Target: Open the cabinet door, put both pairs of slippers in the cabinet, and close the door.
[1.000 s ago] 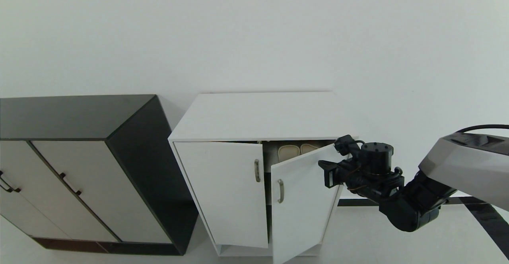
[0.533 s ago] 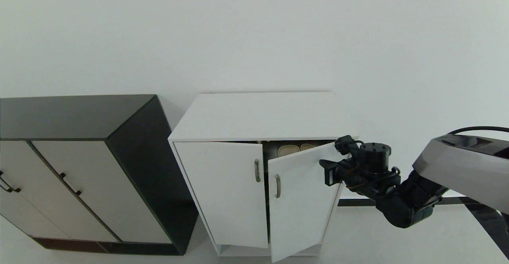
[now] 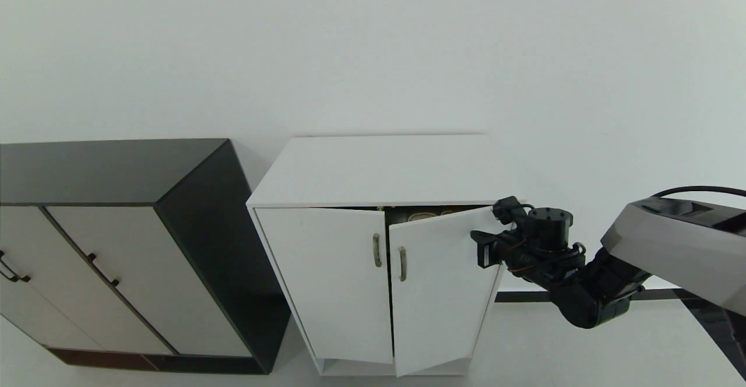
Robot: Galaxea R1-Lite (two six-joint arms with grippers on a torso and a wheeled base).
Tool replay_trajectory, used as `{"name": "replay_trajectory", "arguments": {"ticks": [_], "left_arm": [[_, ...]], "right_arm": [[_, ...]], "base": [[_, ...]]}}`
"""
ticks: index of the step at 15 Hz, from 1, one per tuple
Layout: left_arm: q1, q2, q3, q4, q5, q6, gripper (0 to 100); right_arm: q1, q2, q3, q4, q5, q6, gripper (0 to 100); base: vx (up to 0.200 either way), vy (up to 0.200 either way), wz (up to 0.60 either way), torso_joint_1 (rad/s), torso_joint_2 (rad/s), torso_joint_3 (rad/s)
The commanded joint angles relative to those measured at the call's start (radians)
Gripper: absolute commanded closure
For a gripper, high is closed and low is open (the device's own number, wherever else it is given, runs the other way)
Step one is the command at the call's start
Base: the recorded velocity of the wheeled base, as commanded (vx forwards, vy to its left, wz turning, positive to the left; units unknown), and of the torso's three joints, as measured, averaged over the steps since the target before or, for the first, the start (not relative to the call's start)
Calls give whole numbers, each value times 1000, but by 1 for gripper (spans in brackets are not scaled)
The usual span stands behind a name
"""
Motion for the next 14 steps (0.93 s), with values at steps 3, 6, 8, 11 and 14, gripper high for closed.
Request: {"name": "replay_trajectory", "arguments": {"ticks": [3, 6, 8, 11, 14], "left_arm": [[0, 0, 0, 0, 0, 0, 100], [0, 0, 0, 0, -1, 0, 100], [0, 0, 0, 0, -1, 0, 100], [0, 0, 0, 0, -1, 0, 100], [0, 0, 0, 0, -1, 0, 100]], "right_arm": [[-8, 40, -37, 0, -3, 0, 100], [-16, 58, -69, 4, -3, 1, 100], [-20, 61, -72, 6, -3, 1, 100], [-28, 63, -73, 6, -3, 3, 100], [-31, 66, -78, 6, -3, 3, 100]], "base": [[0, 0, 0, 0, 0, 0], [0, 0, 0, 0, 0, 0], [0, 0, 0, 0, 0, 0], [0, 0, 0, 0, 0, 0], [0, 0, 0, 0, 0, 0]]}}
